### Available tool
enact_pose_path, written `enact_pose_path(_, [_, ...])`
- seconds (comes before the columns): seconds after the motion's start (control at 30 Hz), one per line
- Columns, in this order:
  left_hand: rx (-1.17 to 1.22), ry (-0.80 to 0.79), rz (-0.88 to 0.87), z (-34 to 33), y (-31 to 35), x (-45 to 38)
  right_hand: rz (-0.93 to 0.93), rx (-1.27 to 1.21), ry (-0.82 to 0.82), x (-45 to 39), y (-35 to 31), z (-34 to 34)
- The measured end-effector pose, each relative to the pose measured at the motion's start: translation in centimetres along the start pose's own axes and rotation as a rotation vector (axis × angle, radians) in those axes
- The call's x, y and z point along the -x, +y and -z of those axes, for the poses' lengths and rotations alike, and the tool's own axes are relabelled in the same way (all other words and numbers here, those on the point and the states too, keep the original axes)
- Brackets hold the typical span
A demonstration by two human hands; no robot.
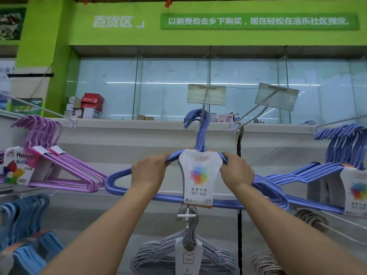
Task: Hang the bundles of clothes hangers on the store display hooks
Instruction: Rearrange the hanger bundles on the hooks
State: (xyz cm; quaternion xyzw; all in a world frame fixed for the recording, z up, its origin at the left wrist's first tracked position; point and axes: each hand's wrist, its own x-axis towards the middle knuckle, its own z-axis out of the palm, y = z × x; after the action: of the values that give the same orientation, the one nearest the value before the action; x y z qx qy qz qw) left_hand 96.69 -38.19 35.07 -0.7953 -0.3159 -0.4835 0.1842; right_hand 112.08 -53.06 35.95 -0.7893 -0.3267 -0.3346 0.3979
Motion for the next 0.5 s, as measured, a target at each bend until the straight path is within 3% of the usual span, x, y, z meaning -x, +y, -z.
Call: enact_pose_path(0.5, [0.087,-0.081,0.026,-2.5,0.2,1.3,0.056,0.108,0.047,0.6,1.9,-2.1])
